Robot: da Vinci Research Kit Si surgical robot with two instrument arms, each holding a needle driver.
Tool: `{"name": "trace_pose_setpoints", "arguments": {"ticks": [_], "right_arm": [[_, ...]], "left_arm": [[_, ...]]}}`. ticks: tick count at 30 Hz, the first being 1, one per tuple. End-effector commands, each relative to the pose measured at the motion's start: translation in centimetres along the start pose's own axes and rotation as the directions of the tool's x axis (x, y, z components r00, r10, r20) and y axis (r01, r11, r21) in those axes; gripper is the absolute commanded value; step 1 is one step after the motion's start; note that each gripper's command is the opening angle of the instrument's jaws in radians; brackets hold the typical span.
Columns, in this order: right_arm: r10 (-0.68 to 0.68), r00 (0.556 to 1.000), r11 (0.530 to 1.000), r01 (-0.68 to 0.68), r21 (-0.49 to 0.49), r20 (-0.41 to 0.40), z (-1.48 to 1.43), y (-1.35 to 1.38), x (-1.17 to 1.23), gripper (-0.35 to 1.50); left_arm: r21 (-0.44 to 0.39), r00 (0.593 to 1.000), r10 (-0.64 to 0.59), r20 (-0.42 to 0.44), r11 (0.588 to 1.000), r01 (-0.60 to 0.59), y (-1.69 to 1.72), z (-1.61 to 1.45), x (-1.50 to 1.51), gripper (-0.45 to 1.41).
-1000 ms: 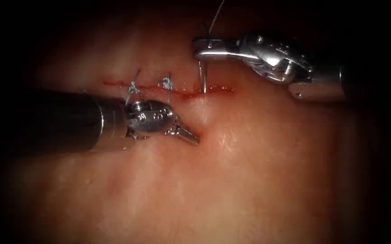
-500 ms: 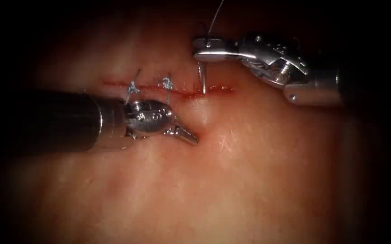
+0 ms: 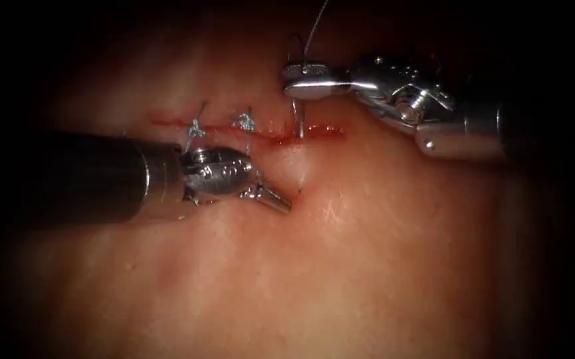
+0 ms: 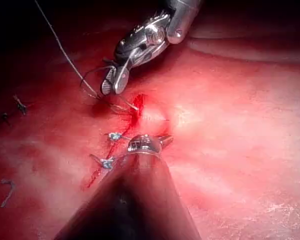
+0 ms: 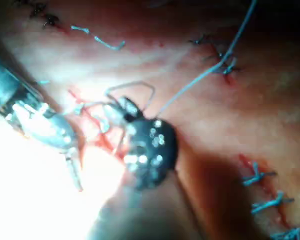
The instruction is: Wound Closure
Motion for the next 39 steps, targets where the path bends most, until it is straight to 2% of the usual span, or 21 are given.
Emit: {"name": "trace_pose_setpoints", "arguments": {"ticks": [1, 7, 10, 13, 16, 22, 23, 26, 27, 29, 30, 34, 39], "right_arm": [[0.014, 1.0, 1.0, -0.014, 0.002, -0.002, 0.09, 0.03, 0.01, -0.35], [0.206, 0.979, 0.978, -0.206, 0.015, -0.001, 0.13, -0.1, -0.04, -0.35], [0.278, 0.96, 0.959, -0.278, 0.047, 0.025, 0.18, -0.21, -0.21, -0.35], [0.301, 0.952, 0.951, -0.304, 0.062, 0.049, 0.24, -0.26, -0.45, -0.35], [0.304, 0.951, 0.949, -0.307, 0.071, 0.05, 0.26, -0.31, -0.55, -0.35], [0.319, 0.948, 0.945, -0.319, 0.076, 0.015, 0.27, -0.46, -0.54, -0.35], [0.321, 0.947, 0.945, -0.32, 0.061, 0.001, 0.26, -0.44, -0.52, -0.2], [0.243, 0.969, 0.97, -0.242, 0.025, -0.032, 0.23, -0.35, -0.48, 0.74], [0.179, 0.983, 0.984, -0.179, -0.005, -0.05, 0.21, -0.29, -0.46, 0.94], [0.036, 0.997, 0.998, -0.039, -0.055, -0.068, 0.18, -0.2, -0.45, 1.06], [-0.083, 0.995, 0.992, 0.077, -0.104, -0.054, 0.15, -0.1, -0.42, 1.13], [-0.208, 0.977, 0.966, 0.199, -0.165, -0.037, 0.11, -0.01, -0.34, 1.16], [-0.355, 0.935, 0.909, 0.343, -0.238, -0.01, 0.14, -0.07, -0.16, 1.2]], "left_arm": [[0.001, 1.0, 0.002, -0.001, 1.0, -0.002, -0.07, 0.05, 0.02, -0.28], [0.0, 1.0, 0.003, -0.001, 1.0, -0.003, -0.07, 0.04, 0.02, -0.28], [0.0, 1.0, 0.003, -0.001, 1.0, -0.003, -0.07, 0.04, 0.01, -0.28], [0.0, 1.0, 0.003, -0.001, 1.0, -0.003, -0.07, 0.04, 0.01, -0.28], [-0.001, 1.0, 0.003, -0.001, 1.0, -0.003, -0.07, 0.03, 0.02, -0.28], [-0.005, 1.0, 0.003, -0.001, 1.0, -0.003, -0.07, 0.02, 0.02, -0.28], [-0.005, 1.0, 0.003, -0.001, 1.0, -0.003, -0.07, 0.02, 0.02, -0.28], [-0.006, 1.0, 0.003, -0.001, 1.0, -0.003, -0.07, 0.01, 0.02, -0.28], [-0.006, 1.0, 0.003, -0.001, 1.0, -0.003, -0.07, 0.01, 0.02, -0.28], [-0.006, 1.0, 0.003, -0.001, 1.0, -0.003, -0.07, 0.01, 0.02, -0.28], [-0.006, 1.0, 0.003, -0.001, 1.0, -0.003, -0.07, 0.01, 0.02, -0.28], [-0.006, 1.0, 0.003, -0.001, 1.0, -0.003, -0.06, 0.01, 0.02, -0.28], [-0.006, 1.0, 0.003, -0.001, 1.0, -0.003, -0.06, 0.01, 0.02, -0.28]]}}
